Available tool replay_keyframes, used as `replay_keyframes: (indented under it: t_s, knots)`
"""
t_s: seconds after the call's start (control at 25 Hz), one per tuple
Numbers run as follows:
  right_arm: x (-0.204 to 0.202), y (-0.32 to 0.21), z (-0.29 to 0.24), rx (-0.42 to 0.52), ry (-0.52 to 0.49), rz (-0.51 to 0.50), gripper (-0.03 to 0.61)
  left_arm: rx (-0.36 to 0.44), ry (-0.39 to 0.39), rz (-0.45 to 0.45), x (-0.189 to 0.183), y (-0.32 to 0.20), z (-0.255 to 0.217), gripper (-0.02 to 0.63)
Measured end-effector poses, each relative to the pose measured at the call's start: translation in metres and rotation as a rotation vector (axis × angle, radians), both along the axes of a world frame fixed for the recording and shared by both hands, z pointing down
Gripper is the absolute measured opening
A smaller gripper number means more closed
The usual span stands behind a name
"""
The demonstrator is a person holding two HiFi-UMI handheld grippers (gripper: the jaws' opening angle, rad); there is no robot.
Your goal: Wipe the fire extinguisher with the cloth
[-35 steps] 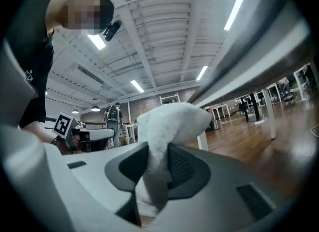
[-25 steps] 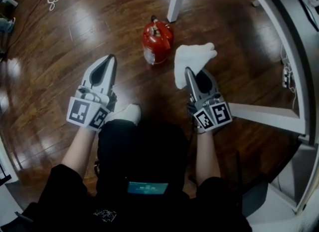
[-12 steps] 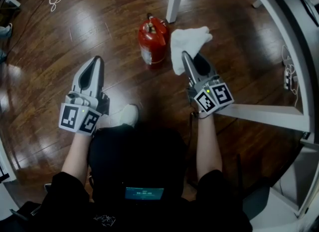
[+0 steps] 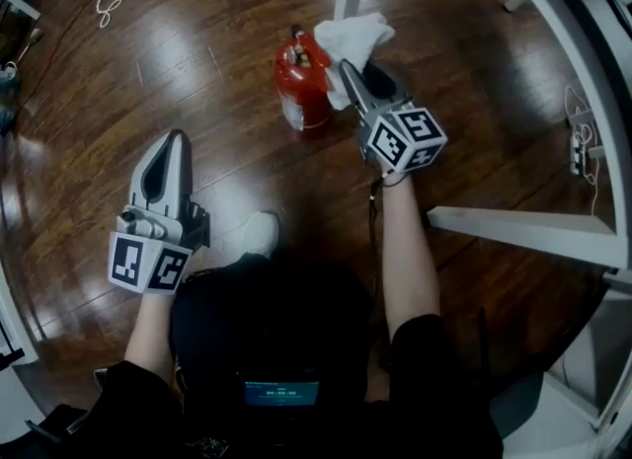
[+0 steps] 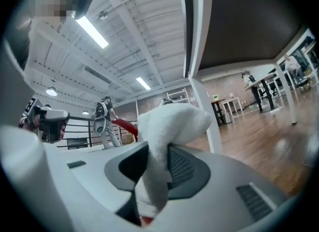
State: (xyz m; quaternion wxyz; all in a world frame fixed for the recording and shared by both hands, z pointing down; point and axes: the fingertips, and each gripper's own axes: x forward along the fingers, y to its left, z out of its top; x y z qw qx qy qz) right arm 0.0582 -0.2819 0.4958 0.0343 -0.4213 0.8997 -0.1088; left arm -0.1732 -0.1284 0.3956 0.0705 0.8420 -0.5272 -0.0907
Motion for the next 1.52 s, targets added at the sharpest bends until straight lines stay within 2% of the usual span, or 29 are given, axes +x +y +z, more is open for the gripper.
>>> replay_keyframes:
  t_s: [0.16, 0.28, 0.52, 0.72, 0.88, 1.0, 1.12, 1.28, 1.52]
  knots:
    - [-0.002, -0.003, 0.033, -0.026, 0.050, 0.035, 0.130, 0.012, 0.008, -0.013, -0.004, 0.002, -0.004, 0.000]
    - [0.012, -0.003, 0.060, -0.067, 0.011, 0.083, 0.129, 0.014, 0.018, -0.014, -0.005, 0.004, -0.005, 0.000]
    - [0.016, -0.003, 0.143, -0.215, 0.017, 0.128, 0.124, -0.017, 0.012, 0.020, 0.003, 0.005, 0.004, 0.000]
    - [0.015, 0.001, 0.215, -0.360, 0.106, 0.149, 0.124, -0.018, 0.010, 0.022, 0.007, 0.006, 0.005, 0.000]
    - [0.012, 0.006, 0.239, -0.414, 0.126, 0.156, 0.123, -0.007, 0.002, 0.008, 0.005, 0.009, 0.002, 0.000]
    - [0.014, 0.005, 0.230, -0.387, 0.136, 0.152, 0.124, -0.011, 0.000, 0.011, 0.004, 0.012, 0.003, 0.000]
    - [0.026, 0.008, 0.199, -0.318, 0.119, 0.167, 0.124, -0.020, 0.019, 0.008, 0.002, 0.013, 0.007, 0.000]
    - [0.043, 0.016, 0.127, -0.200, 0.022, 0.172, 0.126, -0.009, 0.036, 0.007, 0.003, 0.019, 0.003, 0.000]
    - [0.025, 0.025, 0.007, 0.016, -0.042, 0.113, 0.127, 0.001, 0.043, 0.016, 0.007, 0.018, -0.001, 0.000]
